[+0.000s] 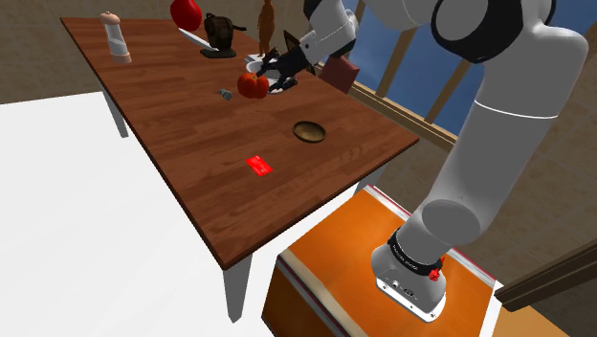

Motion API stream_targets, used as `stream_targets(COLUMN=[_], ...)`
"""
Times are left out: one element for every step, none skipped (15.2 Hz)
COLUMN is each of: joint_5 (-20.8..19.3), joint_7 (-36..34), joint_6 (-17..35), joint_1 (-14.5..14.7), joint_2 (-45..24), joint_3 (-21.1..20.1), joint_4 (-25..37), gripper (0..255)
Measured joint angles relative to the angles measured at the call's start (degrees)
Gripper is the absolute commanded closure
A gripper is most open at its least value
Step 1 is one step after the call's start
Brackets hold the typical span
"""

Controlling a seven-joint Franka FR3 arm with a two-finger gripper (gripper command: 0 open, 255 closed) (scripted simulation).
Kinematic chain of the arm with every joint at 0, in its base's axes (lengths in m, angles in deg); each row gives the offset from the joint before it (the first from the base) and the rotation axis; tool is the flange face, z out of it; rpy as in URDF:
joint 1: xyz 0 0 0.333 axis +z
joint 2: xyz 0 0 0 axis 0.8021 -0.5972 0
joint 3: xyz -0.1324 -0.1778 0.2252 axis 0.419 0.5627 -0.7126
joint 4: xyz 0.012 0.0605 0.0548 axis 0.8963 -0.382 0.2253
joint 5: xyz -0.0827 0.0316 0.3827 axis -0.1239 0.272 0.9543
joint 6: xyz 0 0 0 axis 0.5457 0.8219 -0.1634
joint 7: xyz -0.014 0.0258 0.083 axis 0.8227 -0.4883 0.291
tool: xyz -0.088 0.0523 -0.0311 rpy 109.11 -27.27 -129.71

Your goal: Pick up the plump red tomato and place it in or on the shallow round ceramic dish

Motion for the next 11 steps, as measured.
stream_targets(joint_5=[-0.22,-0.49,-0.92,-1.31,-1.88,-2.38,-3.01,-3.49,-4.07,-4.86,-5.75], joint_7=[0.21,0.76,1.22,2.02,2.56,3.29,3.92,4.36,4.96,5.66,5.98], joint_6=[-0.24,-0.43,-0.83,-1.29,-1.98,-2.3,-3.07,-3.17,-3.36,-4.36,-4.96], joint_1=[-0.18,-0.45,-0.82,-1.33,-1.89,-2.34,-2.99,-3.28,-3.66,-4.47,-5.04], joint_2=[0.69,1.98,3.33,4.79,6.02,7.66,8.79,10.27,11.91,12.81,14.32], joint_3=[0.2,0.53,0.95,1.47,2.03,2.53,3.17,3.52,3.93,4.74,5.32], joint_4=[-0.7,-2.28,-3.73,-5.49,-6.7,-8.65,-9.8,-11.48,-13.4,-14.23,-15.58], gripper=[255,255,255,255,255,255,255,255,255,255,255])
